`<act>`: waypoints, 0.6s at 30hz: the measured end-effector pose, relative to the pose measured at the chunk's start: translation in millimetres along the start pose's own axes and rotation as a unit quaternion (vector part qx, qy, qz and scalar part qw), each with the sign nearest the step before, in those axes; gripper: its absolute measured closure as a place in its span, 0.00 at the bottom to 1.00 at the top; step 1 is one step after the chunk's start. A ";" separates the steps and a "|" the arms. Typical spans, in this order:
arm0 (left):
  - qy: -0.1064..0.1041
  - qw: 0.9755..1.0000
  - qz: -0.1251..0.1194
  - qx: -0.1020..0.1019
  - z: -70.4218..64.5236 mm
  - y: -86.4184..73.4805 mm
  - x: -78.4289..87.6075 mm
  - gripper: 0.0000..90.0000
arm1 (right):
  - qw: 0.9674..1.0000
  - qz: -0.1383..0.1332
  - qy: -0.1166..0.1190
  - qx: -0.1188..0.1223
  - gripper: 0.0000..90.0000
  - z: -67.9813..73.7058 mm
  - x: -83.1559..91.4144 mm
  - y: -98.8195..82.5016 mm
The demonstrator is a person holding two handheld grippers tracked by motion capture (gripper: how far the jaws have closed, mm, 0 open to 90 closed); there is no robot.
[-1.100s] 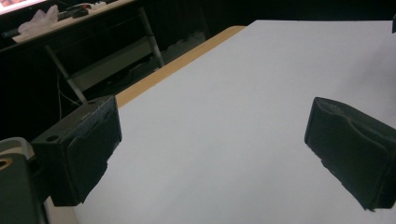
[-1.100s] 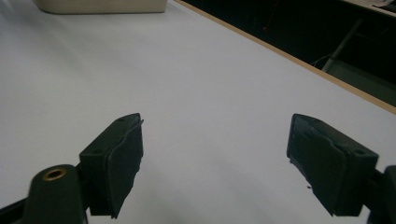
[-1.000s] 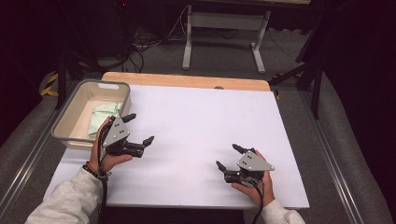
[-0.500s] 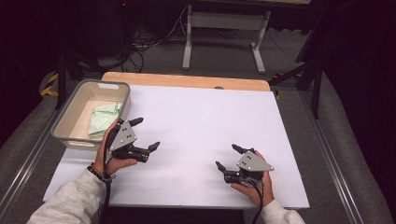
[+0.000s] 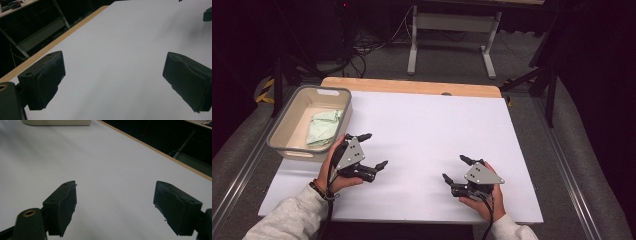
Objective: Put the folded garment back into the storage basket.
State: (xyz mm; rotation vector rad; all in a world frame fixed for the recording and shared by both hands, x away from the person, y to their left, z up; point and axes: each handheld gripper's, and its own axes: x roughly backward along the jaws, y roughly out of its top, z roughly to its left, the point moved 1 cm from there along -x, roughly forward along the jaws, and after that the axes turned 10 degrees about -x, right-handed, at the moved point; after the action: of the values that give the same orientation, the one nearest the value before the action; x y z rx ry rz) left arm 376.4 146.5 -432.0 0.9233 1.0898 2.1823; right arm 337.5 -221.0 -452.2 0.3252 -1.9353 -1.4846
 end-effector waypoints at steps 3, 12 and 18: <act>-0.002 1.000 0.005 -0.003 -4.5 -1.9 -0.5 0.06 | 1.000 0.000 0.000 0.001 0.22 0.1 0.2 -0.1; 0.001 1.000 0.009 0.002 -14.2 -6.7 3.2 0.06 | 1.000 -0.001 -0.004 0.004 0.22 -0.6 1.9 0.5; 0.001 1.000 0.012 0.011 -18.1 -12.8 8.2 0.06 | 1.000 0.003 -0.001 0.009 0.21 1.4 1.4 0.4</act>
State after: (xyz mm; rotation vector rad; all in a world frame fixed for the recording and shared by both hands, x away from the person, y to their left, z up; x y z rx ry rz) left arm 359.3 150.6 -448.0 0.9498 1.1118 2.1946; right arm 335.6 -220.7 -451.5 0.3270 -1.9503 -1.4644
